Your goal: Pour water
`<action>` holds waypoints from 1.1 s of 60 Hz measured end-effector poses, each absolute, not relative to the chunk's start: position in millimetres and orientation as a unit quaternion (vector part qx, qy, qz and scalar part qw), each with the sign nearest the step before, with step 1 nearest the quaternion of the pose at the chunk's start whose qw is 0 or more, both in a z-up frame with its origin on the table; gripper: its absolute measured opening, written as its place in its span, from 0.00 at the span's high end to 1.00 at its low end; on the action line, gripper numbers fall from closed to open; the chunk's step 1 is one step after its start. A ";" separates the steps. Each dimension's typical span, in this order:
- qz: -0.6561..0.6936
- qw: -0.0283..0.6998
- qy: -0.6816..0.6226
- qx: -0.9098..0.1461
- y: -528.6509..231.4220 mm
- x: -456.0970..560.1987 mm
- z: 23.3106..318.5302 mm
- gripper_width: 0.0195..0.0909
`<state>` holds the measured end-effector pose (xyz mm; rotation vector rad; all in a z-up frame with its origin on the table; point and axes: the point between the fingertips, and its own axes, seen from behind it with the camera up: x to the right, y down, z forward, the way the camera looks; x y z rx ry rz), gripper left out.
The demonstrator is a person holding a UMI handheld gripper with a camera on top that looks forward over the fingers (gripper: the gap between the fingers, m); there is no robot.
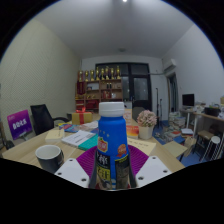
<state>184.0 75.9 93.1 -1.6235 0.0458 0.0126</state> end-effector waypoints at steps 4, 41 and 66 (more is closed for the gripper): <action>0.010 0.683 0.028 -0.730 77.1 185.6 93.7 0.57; 0.049 0.643 0.020 -0.764 -87.4 178.4 126.7 0.10; 0.064 0.649 -0.016 -0.758 -278.5 143.4 160.3 0.10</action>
